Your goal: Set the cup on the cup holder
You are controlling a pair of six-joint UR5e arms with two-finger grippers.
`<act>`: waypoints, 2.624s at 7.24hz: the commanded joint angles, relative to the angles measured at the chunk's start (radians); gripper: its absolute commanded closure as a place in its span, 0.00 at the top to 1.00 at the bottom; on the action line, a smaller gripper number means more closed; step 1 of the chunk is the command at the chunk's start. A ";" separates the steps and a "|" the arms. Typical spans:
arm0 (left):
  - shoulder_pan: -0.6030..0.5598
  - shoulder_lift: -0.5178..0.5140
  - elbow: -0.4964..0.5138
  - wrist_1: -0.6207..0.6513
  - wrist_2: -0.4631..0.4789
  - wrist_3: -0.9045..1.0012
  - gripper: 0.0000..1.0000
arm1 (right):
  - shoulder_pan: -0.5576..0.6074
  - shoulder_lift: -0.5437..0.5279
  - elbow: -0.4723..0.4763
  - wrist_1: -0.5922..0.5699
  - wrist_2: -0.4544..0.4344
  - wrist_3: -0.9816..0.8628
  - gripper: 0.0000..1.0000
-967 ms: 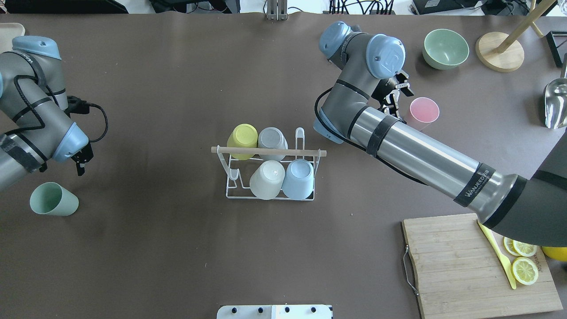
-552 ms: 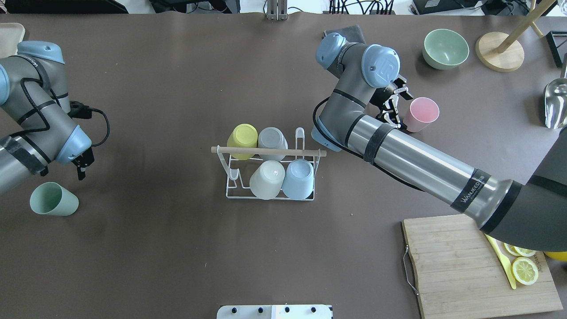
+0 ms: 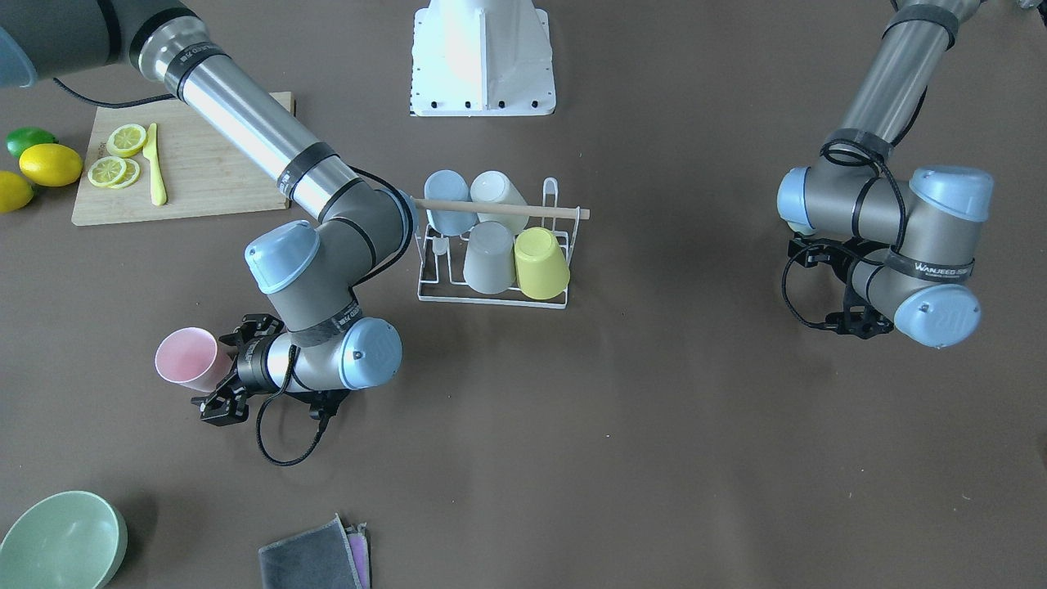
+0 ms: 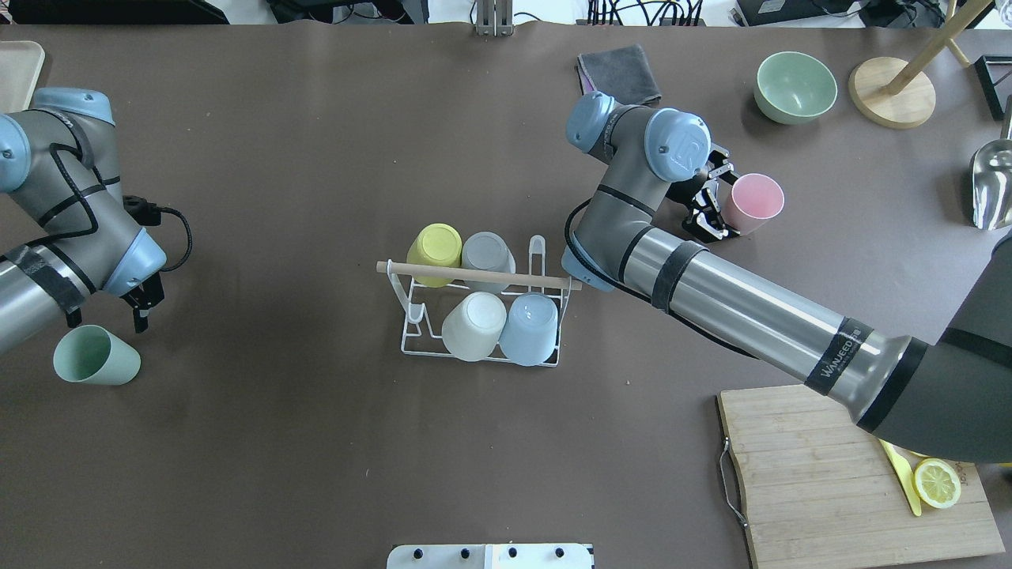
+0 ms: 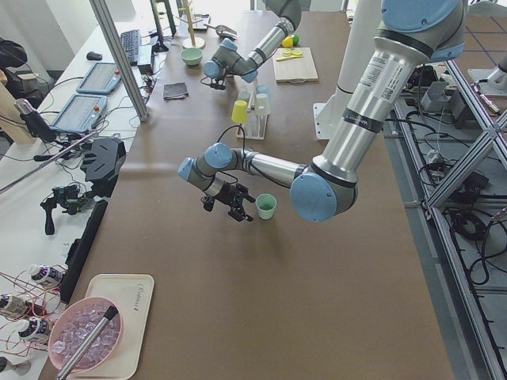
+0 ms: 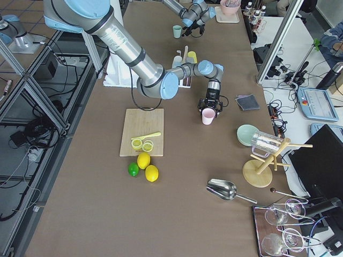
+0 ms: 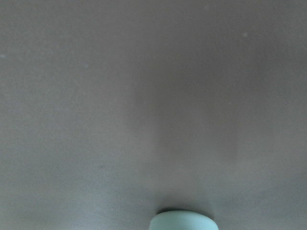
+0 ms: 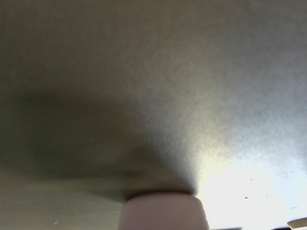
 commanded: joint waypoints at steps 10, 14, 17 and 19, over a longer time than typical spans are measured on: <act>0.015 0.000 0.036 0.027 -0.057 0.000 0.98 | 0.028 -0.055 0.009 0.047 -0.011 -0.054 1.00; 0.024 -0.002 0.037 0.169 -0.077 0.146 0.98 | 0.042 -0.054 0.030 0.035 -0.009 -0.054 0.08; 0.026 -0.002 0.050 0.164 -0.083 0.148 0.98 | 0.107 -0.219 0.374 -0.066 0.001 -0.086 0.00; 0.049 -0.002 0.067 0.162 -0.114 0.148 0.98 | 0.201 -0.300 0.538 -0.059 0.131 -0.120 0.00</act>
